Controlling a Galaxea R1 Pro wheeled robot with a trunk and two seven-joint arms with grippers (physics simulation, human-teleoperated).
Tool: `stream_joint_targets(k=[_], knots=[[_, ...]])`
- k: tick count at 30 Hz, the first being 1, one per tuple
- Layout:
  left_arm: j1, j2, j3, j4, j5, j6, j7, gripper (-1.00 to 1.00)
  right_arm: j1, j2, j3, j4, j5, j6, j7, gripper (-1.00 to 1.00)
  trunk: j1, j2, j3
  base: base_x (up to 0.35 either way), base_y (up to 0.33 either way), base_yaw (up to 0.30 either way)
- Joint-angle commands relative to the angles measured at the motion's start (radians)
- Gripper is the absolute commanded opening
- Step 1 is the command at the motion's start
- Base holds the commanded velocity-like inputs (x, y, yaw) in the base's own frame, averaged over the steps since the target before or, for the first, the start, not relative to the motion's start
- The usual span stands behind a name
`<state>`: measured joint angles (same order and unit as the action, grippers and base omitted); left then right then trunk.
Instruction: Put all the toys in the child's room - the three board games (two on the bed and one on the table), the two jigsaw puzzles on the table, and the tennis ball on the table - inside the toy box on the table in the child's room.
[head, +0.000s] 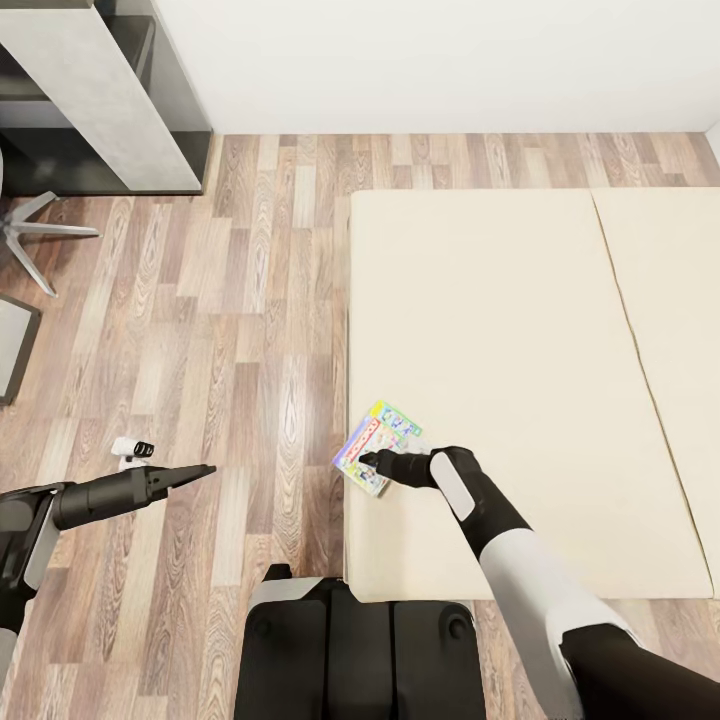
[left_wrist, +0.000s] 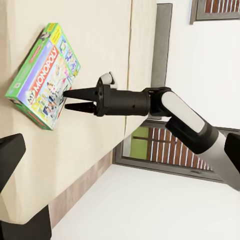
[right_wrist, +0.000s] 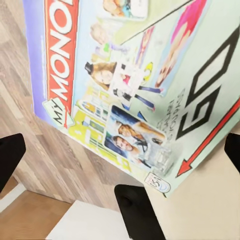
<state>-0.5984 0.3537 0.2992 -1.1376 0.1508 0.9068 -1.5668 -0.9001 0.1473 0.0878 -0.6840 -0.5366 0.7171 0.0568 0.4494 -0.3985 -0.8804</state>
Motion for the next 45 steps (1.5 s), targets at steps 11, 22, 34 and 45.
stream_joint_targets(k=[11, 22, 34, 45], knots=[[0.000, 0.001, 0.000, 0.001, -0.001, 0.011, -0.004, 1.00, -0.023, 0.001, 0.000, -0.005, 0.006, 0.005, 0.005, 1.00, 0.001, -0.002, -0.001, 0.000, 0.000, 0.000], [0.000, 0.001, 0.000, 0.001, -0.002, 0.011, -0.004, 1.00, -0.023, 0.009, 0.000, -0.005, 0.006, 0.004, 0.005, 1.00, 0.001, -0.002, -0.001, 0.000, 0.000, 0.000], [-0.001, 0.001, 0.000, 0.001, -0.001, 0.011, -0.004, 1.00, -0.023, 0.019, 0.000, -0.005, 0.006, 0.004, 0.005, 1.00, 0.001, -0.002, -0.001, 0.000, 0.000, 0.000], [0.000, 0.001, 0.000, 0.001, -0.001, 0.011, -0.004, 1.00, -0.023, 0.004, 0.000, -0.006, 0.005, 0.008, 0.011, 1.00, 0.001, -0.002, -0.001, 0.000, 0.000, 0.000]])
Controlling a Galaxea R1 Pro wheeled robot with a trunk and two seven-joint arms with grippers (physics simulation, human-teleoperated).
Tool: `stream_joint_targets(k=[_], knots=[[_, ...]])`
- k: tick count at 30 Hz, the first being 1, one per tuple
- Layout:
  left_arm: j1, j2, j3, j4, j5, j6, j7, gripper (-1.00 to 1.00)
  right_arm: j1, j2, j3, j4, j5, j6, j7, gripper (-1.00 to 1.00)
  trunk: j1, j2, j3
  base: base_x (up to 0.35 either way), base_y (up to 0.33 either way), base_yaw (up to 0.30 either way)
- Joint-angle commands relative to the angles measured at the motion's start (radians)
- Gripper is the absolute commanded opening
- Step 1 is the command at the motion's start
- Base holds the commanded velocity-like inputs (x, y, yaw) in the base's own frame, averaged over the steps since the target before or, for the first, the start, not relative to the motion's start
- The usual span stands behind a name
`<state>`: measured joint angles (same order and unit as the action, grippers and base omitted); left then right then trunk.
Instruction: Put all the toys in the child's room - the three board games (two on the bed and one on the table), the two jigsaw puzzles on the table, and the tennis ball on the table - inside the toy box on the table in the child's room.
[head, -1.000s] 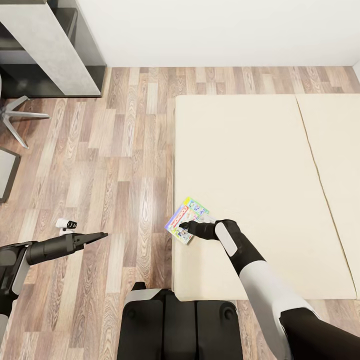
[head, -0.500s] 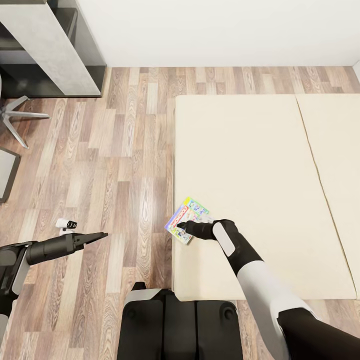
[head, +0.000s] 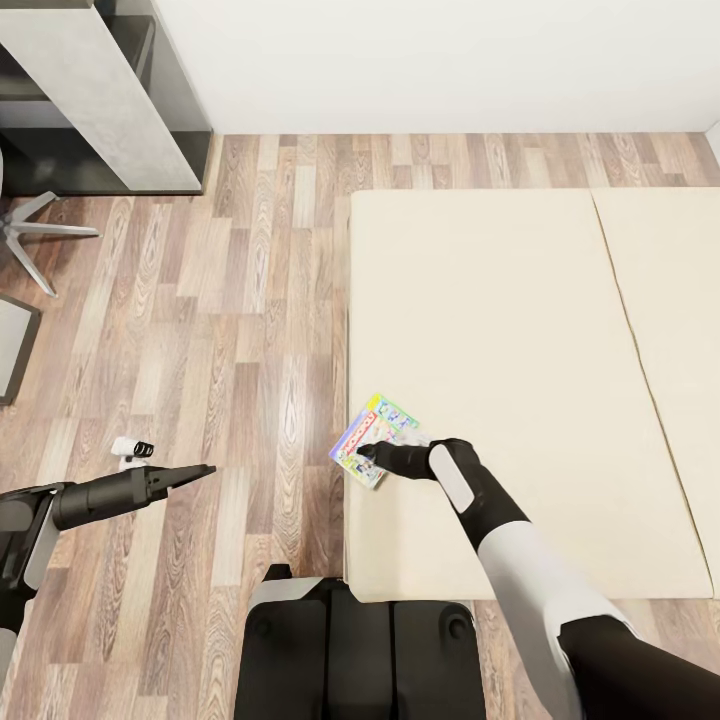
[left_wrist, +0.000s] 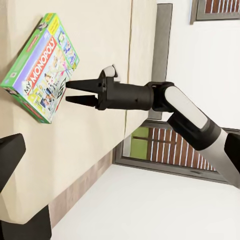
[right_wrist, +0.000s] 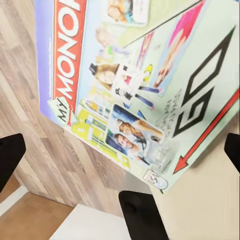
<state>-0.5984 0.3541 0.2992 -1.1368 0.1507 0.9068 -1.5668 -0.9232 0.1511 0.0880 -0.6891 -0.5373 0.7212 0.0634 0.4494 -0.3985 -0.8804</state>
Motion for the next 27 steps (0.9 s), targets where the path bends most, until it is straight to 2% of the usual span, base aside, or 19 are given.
stream_joint_targets(k=[1, 5, 7, 9, 12, 13, 16, 21, 24, 25, 27], knots=[[0.000, 0.000, 0.000, 0.000, -0.001, 0.011, -0.004, 1.00, 0.000, -0.002, 0.000, -0.002, 0.006, 0.004, 0.009, 1.00, 0.001, -0.002, -0.001, 0.000, 0.000, 0.000], [0.000, 0.002, 0.000, 0.000, 0.000, 0.011, -0.004, 1.00, 0.006, -0.013, 0.000, -0.039, 0.005, 0.009, 0.048, 1.00, 0.001, -0.002, -0.001, 0.000, 0.000, 0.000], [0.000, 0.002, 0.000, 0.000, 0.000, 0.011, -0.004, 1.00, 0.011, -0.027, 0.001, -0.085, 0.005, 0.013, 0.075, 1.00, 0.001, -0.002, -0.001, 0.000, 0.000, 0.000], [0.000, 0.003, 0.000, 0.000, -0.001, 0.011, -0.004, 1.00, 0.013, -0.052, 0.001, -0.164, 0.001, 0.033, 0.097, 1.00, 0.001, -0.002, -0.001, 0.000, 0.000, 0.000], [0.000, 0.005, 0.000, 0.000, 0.000, 0.011, -0.004, 1.00, 0.014, -0.072, 0.000, -0.225, -0.003, 0.068, 0.105, 1.00, 0.001, -0.002, -0.001, 0.000, 0.000, 0.000], [0.000, 0.006, 0.000, 0.000, 0.000, 0.011, -0.004, 1.00, 0.022, -0.089, -0.003, -0.287, -0.006, 0.104, 0.109, 1.00, 0.001, -0.002, -0.001, 0.000, 0.000, 0.000], [0.000, 0.007, 0.000, 0.000, 0.000, 0.011, -0.004, 1.00, 0.076, -0.105, -0.007, -0.395, -0.010, 0.136, 0.118, 1.00, 0.001, -0.002, -0.001, 0.000, 0.000, 0.000], [0.000, 0.008, 0.000, 0.000, 0.000, 0.011, -0.004, 1.00, 0.172, -0.113, -0.019, -0.546, -0.012, 0.148, 0.171, 1.00, 0.001, -0.002, -0.001, 0.000, 0.000, 0.000], [0.000, 0.009, 0.001, 0.000, 0.000, 0.011, -0.004, 1.00, 0.240, -0.127, -0.034, -0.639, -0.012, 0.148, 0.229, 1.00, 0.001, -0.002, -0.001, 0.000, 0.000, 0.000], [0.000, 0.012, 0.000, 0.000, 0.000, 0.011, -0.004, 1.00, 0.279, -0.136, -0.044, -0.677, -0.012, 0.146, 0.263, 1.00, 0.001, -0.002, -0.001, 0.000, 0.000, 0.000], [0.000, 0.015, 0.000, 0.000, 0.000, 0.011, -0.004, 1.00, 0.318, -0.145, -0.055, -0.707, -0.012, 0.144, 0.297, 1.00, 0.001, -0.002, -0.001, 0.000, 0.000, 0.000]])
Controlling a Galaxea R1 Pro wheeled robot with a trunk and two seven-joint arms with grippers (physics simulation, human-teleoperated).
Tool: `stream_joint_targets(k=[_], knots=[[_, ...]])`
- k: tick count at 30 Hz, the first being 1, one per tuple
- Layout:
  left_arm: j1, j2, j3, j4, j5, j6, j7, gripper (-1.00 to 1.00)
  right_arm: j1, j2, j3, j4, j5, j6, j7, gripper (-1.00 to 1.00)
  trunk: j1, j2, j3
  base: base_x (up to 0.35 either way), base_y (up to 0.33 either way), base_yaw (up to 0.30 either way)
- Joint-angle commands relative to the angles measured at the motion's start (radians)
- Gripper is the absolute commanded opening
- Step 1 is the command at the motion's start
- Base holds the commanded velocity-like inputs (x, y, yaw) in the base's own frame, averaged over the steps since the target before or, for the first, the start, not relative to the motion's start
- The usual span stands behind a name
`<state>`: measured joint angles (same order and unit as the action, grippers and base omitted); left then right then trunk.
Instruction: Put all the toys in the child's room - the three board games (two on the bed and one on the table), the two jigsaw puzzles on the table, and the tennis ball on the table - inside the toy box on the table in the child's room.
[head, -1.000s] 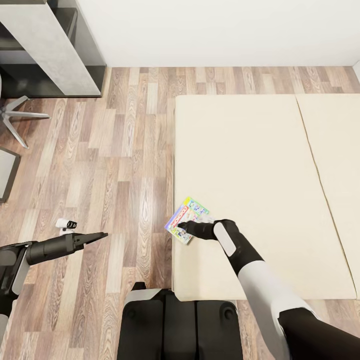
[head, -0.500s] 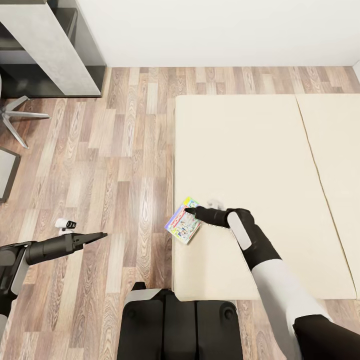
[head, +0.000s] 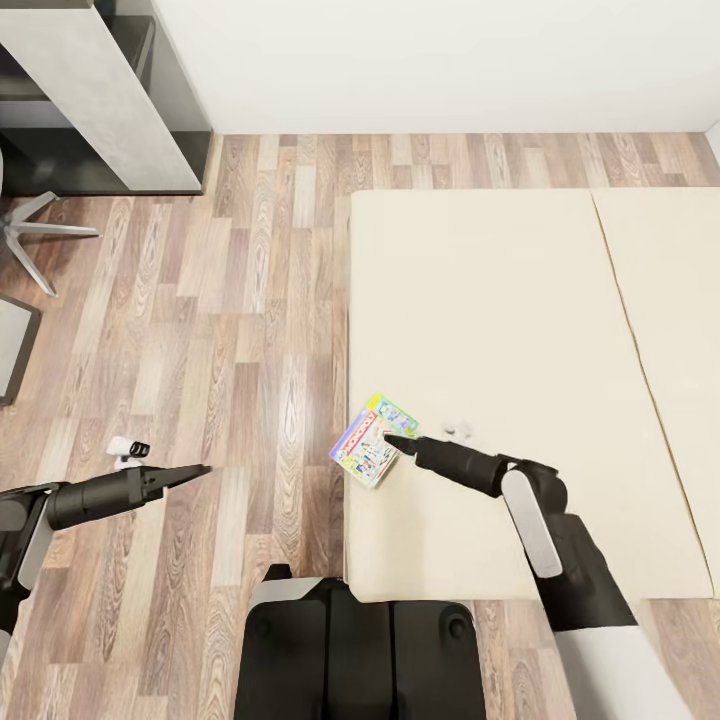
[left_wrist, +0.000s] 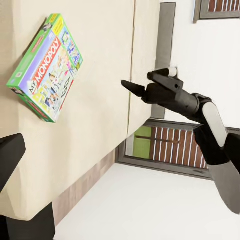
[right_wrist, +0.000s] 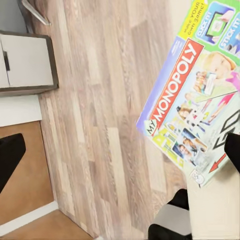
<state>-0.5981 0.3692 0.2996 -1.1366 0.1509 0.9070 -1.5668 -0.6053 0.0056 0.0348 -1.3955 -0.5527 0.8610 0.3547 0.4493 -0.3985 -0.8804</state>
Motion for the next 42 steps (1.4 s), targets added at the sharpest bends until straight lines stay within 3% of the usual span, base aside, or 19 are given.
stream_joint_targets(k=[1, 2, 7, 12, 28, 42], knots=[[0.000, 0.002, 0.000, 0.000, 0.000, 0.011, -0.004, 1.00, 0.019, -0.003, -0.007, -0.013, 0.004, 0.003, 0.023, 1.00, 0.001, -0.001, -0.001, 0.000, 0.000, 0.000], [0.000, 0.006, 0.000, 0.000, 0.000, 0.011, -0.004, 1.00, 0.067, -0.010, -0.028, -0.041, 0.004, -0.004, 0.075, 1.00, 0.001, -0.001, -0.001, 0.000, 0.000, 0.000], [-0.001, 0.009, 0.000, 0.000, -0.001, 0.010, -0.004, 1.00, 0.143, -0.015, -0.070, -0.066, 0.004, -0.060, 0.181, 1.00, 0.001, -0.001, -0.001, 0.000, 0.000, 0.000], [0.000, 0.010, 0.001, 0.000, -0.001, 0.010, -0.004, 1.00, 0.220, -0.019, -0.093, -0.091, 0.005, -0.135, 0.235, 1.00, 0.001, -0.001, -0.001, 0.000, 0.000, 0.000], [-0.001, 0.013, 0.002, 0.000, -0.002, 0.010, -0.004, 1.00, 0.231, -0.018, -0.101, -0.103, 0.018, -0.168, 0.247, 1.00, 0.001, -0.001, 0.009, 0.000, 0.000, 0.000], [-0.001, 0.017, 0.033, 0.000, -0.005, 0.009, -0.004, 1.00, 0.231, -0.018, -0.095, -0.102, 0.023, -0.191, 0.244, 1.00, 0.001, -0.001, 0.032, 0.000, 0.000, 0.000]])
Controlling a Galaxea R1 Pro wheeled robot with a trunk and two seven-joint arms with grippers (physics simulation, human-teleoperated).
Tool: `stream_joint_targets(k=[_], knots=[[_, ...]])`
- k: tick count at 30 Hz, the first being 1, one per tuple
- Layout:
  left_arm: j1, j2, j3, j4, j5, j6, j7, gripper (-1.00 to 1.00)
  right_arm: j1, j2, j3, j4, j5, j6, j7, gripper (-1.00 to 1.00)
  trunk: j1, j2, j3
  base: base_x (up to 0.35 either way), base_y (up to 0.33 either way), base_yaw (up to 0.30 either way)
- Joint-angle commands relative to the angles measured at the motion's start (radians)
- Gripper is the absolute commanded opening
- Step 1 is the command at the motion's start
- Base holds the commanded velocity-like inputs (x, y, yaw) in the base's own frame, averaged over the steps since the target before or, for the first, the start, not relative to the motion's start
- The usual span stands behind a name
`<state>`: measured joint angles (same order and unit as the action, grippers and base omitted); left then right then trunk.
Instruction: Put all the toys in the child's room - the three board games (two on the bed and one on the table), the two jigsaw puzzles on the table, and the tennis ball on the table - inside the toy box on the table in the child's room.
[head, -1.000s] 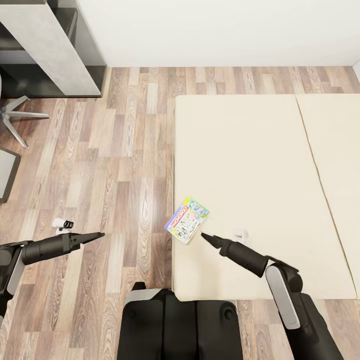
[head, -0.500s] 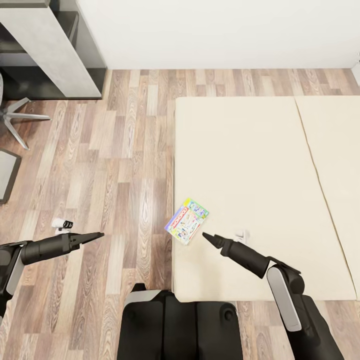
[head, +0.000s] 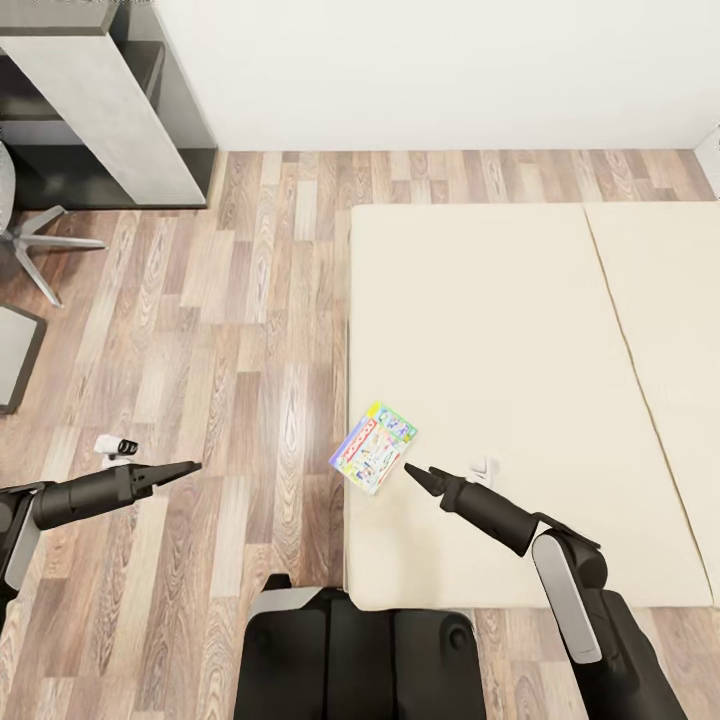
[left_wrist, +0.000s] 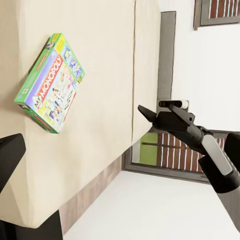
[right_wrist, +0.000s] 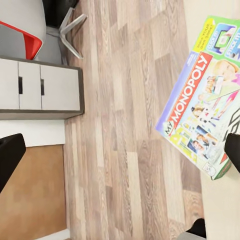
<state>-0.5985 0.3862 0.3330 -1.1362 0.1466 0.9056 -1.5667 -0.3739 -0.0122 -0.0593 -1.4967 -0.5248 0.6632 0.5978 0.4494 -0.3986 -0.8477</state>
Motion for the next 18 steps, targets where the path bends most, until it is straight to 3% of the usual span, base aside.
stream_joint_targets(k=[1, 10, 14, 18], knots=[[0.000, 0.000, 0.001, 0.000, -0.001, 0.011, -0.004, 1.00, 0.000, 0.000, -0.001, 0.000, -0.005, 0.007, 0.001, 1.00, 0.001, -0.001, 0.001, 0.000, 0.000, 0.000], [-0.001, 0.008, 0.003, 0.002, -0.004, 0.005, -0.004, 1.00, 0.000, 0.000, 0.003, 0.004, 0.000, -0.036, -0.006, 1.00, 0.001, -0.001, 0.015, 0.000, 0.000, 0.000], [0.000, 0.025, 0.003, 0.008, -0.008, 0.002, -0.004, 1.00, 0.000, 0.000, 0.007, 0.006, 0.048, -0.054, -0.009, 1.00, 0.001, -0.001, 0.022, 0.000, 0.000, 0.000], [0.000, 0.043, 0.003, 0.021, -0.040, -0.005, 0.000, 1.00, 0.000, 0.000, 0.007, 0.021, 0.112, -0.062, -0.009, 1.00, 0.001, -0.001, 0.028, 0.000, 0.000, 0.000]])
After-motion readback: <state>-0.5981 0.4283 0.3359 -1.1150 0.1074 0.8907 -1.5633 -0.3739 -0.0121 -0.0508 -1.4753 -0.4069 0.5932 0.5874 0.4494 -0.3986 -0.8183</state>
